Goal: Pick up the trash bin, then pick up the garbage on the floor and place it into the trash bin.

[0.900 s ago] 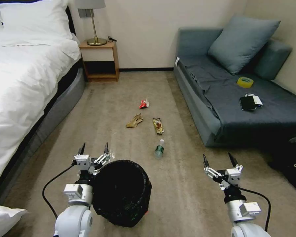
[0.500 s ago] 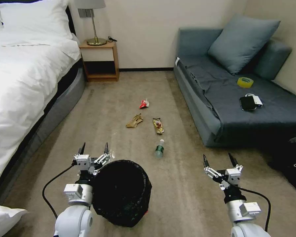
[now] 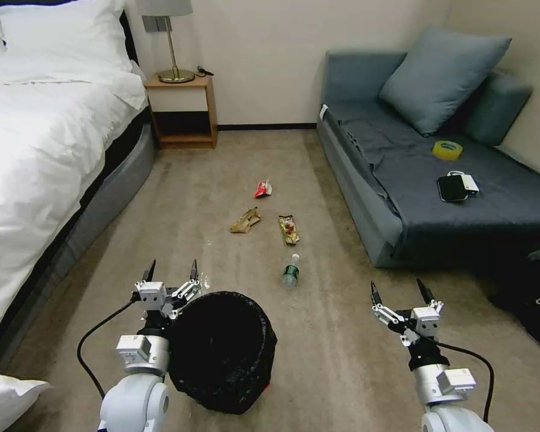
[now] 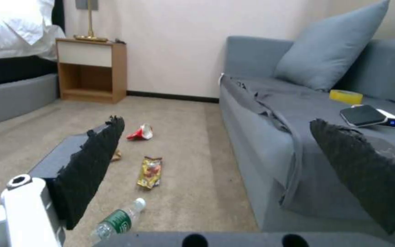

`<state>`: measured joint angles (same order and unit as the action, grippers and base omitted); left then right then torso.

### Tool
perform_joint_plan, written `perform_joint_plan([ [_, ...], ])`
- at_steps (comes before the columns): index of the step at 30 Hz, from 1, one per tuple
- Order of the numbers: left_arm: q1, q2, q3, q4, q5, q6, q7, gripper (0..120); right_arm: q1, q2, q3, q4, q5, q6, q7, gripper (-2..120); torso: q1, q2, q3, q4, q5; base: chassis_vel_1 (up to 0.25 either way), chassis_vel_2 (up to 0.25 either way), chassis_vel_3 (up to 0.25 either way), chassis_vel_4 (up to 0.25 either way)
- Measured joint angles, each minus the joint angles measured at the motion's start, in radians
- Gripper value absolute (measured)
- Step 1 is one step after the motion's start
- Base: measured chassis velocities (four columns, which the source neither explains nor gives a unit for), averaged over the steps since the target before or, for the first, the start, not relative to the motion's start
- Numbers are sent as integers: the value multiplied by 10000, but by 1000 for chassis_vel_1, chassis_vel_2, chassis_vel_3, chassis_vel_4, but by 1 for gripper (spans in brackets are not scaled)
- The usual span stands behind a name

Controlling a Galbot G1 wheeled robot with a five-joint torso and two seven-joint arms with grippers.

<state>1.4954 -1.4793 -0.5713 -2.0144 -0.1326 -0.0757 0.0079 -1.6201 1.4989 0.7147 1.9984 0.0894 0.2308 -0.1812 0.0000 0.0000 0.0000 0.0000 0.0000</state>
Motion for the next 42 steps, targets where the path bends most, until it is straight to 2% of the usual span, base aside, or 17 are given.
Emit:
perform_joint_plan([
  [20, -61, -1, 6, 96, 2, -16, 19, 100, 31, 13, 28, -12, -38, 0, 22, 100, 0, 0, 0, 0, 0, 0, 0, 0, 0],
  [23, -640, -80, 110, 1017, 120, -256, 325, 100, 380, 173, 381, -340, -564, 0, 326, 100, 0, 0, 0, 1, -2, 0, 0, 0, 0],
  [24, -640, -80, 110, 1017, 120, -256, 325, 100, 380, 173, 381, -340, -564, 0, 326, 100, 0, 0, 0, 1, -2, 0, 0, 0, 0],
  [26, -1246, -165, 227, 1961, 246, -497, 661, 100, 1039, 477, 1050, -952, -1549, 0, 918, 100, 0, 0, 1, -4, -2, 0, 0, 0, 0],
  [29, -1258, -151, 164, 2273, 111, -619, 692, 100, 1361, 696, 1459, -1459, -1877, 158, 1070, 100, 1, -1, 1, -1, 0, 0, 0, 0, 0],
  [31, -1194, -120, 158, 2224, 15, -470, 670, 100, 1361, 715, 1483, -1529, -1830, 177, 1050, 100, 1, -1, 3, -2, 5, 0, 0, 0, 0],
  [33, -1138, -75, 163, 2062, -86, -273, 595, 100, 1366, 709, 1480, -1522, -1736, 179, 1042, 100, 0, 0, 1, 3, 0, 0, 0, 0, 0],
  [35, -980, 107, 203, 1321, -288, 698, 240, 100, 1302, 591, 1400, -1284, -1328, -72, 1040, 100, 0, 0, 1, 1, 3, 0, 0, 0, 0],
  [36, -854, 307, 230, 639, -601, 1466, -4, 100, 1234, 437, 1304, -964, -939, -381, 1068, 100, 0, -1, 1, -1, -4, 0, 0, 0, 0],
  [37, -854, 307, 230, 639, -601, 1466, -4, 100, 1234, 437, 1304, -964, -939, -381, 1068, 100, 0, -1, 1, -1, -4, 0, 0, 0, 0],
  [38, -733, 517, 225, -10, -933, 2138, -262, 100, 1175, 282, 1240, -698, -635, -664, 1082, 100, 0, 0, 0, 0, -1, 0, 0, 0, 0],
  [39, -645, 686, 204, -543, -1203, 2562, -408, 100, 1136, 175, 1214, -543, -455, -842, 1091, 100, 0, -1, 1, 1, -1, 0, 0, 0, 0],
  [41, -489, 1022, 95, -1453, -1800, 3236, -698, 100, 1082, -22, 1201, -254, -91, -1215, 1130, 100, 0, 0, 0, 0, 0, 0, 0, 0, 0],
  [42, -489, 1022, 95, -1453, -1800, 3236, -698, 100, 1082, -22, 1201, -254, -91, -1215, 1130, 100, 0, 0, 0, 0, 0, 0, 0, 0, 0],
])
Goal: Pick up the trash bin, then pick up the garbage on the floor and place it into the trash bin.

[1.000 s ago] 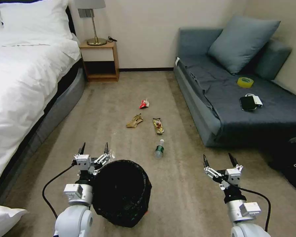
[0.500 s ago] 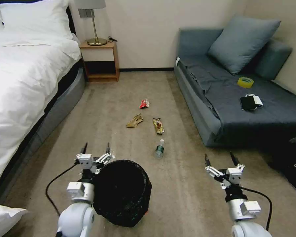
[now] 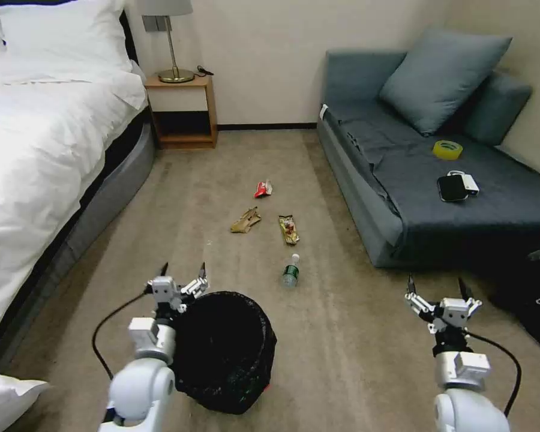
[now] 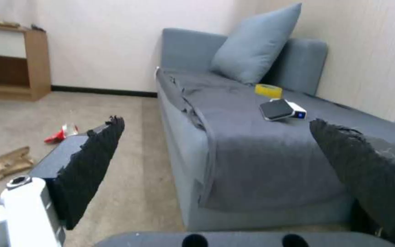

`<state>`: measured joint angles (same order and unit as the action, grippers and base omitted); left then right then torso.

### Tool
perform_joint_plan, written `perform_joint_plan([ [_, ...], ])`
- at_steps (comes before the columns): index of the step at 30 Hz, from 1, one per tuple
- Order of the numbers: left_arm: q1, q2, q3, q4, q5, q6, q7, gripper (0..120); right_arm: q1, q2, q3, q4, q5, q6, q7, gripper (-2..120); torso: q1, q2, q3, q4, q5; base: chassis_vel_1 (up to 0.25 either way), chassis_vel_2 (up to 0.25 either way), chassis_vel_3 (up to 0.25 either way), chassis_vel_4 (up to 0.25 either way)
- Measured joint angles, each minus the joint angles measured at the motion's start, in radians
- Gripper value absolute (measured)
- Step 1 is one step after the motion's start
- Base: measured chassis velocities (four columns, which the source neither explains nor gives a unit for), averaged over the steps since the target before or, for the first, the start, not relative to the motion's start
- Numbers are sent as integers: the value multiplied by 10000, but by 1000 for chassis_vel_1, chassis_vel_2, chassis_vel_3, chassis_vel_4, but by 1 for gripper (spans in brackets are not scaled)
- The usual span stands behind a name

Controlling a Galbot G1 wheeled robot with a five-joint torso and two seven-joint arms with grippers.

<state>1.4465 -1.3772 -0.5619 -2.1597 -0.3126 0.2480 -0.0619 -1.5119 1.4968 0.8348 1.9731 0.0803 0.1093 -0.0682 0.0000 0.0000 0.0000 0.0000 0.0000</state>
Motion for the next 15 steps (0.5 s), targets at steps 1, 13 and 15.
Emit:
perform_joint_plan([
  [1, 88, 131, -52, -312, -226, 308, -142, 100, -39, -80, -18, 124, 178, -203, 37, 100, 0, 0, 0, -1, 1, 0, 0, 0, 0],
  [13, 663, 657, -209, 368, -2025, 3119, -1787, 100, -1069, -694, -1021, 1156, 1276, -2676, 793, 100, 0, 0, 0, 0, -3, 0, 0, 0, 0],
  [15, 685, 718, -170, 389, -2256, 3366, -1906, 100, -1102, -723, -1072, 1213, 1383, -2784, 848, 100, 0, 0, 0, 0, -2, 0, 0, 0, 0],
])
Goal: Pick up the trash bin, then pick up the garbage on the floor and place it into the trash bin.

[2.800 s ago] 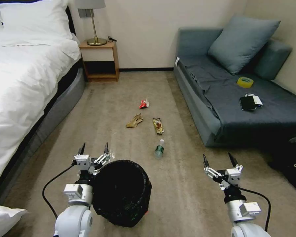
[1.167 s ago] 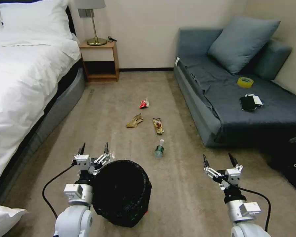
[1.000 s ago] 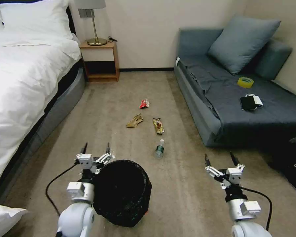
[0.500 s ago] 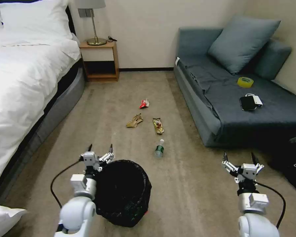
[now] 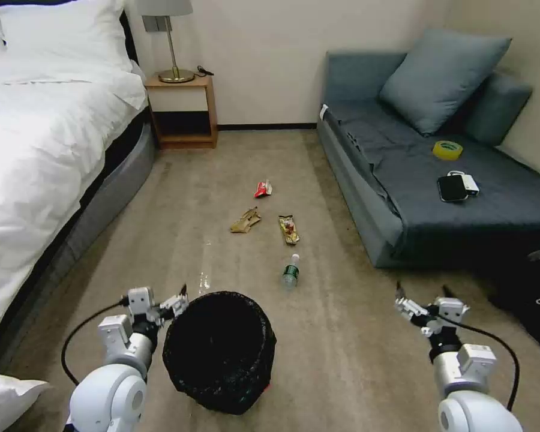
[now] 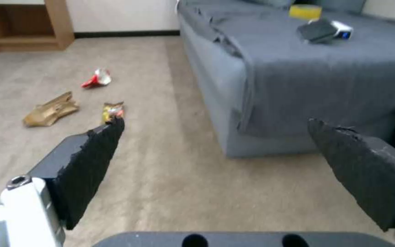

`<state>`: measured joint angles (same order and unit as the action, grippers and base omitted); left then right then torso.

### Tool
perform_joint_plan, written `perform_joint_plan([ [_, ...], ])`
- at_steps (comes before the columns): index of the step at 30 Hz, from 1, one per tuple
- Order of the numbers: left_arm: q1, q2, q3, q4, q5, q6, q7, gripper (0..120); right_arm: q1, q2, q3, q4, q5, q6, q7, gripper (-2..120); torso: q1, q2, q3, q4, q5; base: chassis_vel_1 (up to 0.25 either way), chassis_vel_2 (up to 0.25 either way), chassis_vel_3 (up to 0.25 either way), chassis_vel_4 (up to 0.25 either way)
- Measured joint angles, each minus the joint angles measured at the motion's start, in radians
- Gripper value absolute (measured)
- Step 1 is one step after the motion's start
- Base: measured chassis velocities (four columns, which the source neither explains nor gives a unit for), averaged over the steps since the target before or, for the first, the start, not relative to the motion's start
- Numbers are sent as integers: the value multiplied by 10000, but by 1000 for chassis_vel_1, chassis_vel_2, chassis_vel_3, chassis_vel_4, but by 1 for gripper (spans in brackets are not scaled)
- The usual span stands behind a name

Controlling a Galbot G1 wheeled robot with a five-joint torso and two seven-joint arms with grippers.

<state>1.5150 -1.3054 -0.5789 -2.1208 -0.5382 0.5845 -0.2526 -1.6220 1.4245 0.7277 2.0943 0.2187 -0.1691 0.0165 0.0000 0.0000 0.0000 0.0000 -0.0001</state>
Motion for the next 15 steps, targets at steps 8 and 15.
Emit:
perform_joint_plan([
  [8, 1, 351, 337, 229, -1260, 887, -506, 100, -23, 0, -31, 7, -120, 76, 58, 100, 0, 0, -1, 0, 1, 0, 0, 0, 0],
  [15, -137, 404, 428, 605, -1535, 969, -606, 86, -39, 179, -31, -93, -311, 271, 49, 100, 0, 0, 0, 0, 0, 0, 0, 0, 0],
])
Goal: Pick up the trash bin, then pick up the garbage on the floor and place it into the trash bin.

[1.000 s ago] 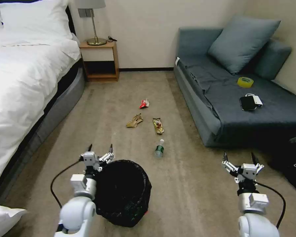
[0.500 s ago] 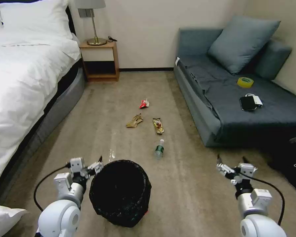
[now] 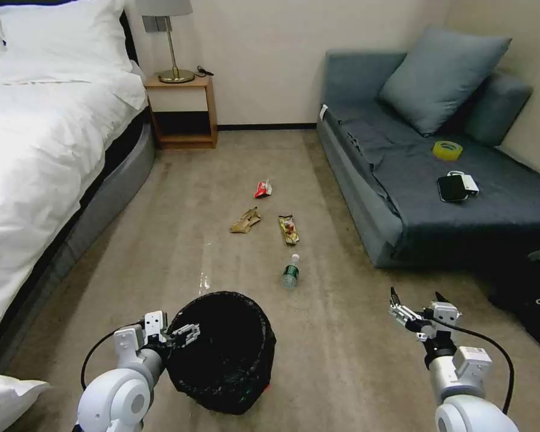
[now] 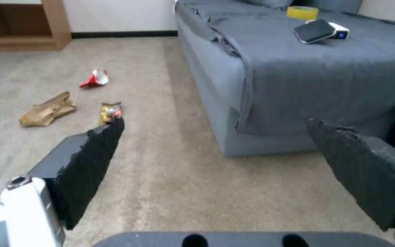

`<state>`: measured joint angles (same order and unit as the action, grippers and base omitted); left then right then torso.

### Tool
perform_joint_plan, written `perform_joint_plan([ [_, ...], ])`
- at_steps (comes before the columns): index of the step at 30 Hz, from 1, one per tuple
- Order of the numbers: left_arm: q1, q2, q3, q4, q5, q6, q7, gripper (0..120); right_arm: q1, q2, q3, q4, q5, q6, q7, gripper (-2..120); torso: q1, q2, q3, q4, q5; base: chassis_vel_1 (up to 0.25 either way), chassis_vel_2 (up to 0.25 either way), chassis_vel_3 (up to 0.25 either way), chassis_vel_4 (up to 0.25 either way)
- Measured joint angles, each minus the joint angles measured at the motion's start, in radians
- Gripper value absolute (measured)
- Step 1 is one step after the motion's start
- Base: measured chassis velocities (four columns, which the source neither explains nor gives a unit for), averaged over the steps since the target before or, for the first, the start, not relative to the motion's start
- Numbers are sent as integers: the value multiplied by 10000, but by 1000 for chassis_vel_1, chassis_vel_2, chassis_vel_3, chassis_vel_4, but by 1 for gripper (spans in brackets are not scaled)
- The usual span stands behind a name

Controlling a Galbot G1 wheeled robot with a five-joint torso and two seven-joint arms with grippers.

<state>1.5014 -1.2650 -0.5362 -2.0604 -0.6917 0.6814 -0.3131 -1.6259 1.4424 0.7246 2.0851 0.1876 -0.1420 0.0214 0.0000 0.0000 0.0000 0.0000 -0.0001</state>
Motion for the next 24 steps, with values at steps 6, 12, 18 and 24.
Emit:
perform_joint_plan([
  [6, -58, 85, -24, 221, -148, -19, 136, 63, 1, 180, 24, -84, -107, 92, -6, 100, 0, 0, 0, 0, 0, 0, 0, 0, 0],
  [12, -117, 178, -41, 373, -179, -114, 455, 39, -66, 342, -18, -120, -276, 293, -152, 100, 0, 0, 0, 0, 1, 0, 0, 0, 0],
  [18, -122, 196, -59, 378, -186, -271, 712, 19, -173, 451, -71, 20, -391, 393, -255, 100, 0, 0, 0, 1, 2, 0, 0, 0, 0],
  [24, 27, 70, -95, 358, 164, -667, 988, 4, -304, 577, -76, 160, -460, 466, -290, 100, 0, 0, 0, -1, -3, 0, 0, 0, 0],
])
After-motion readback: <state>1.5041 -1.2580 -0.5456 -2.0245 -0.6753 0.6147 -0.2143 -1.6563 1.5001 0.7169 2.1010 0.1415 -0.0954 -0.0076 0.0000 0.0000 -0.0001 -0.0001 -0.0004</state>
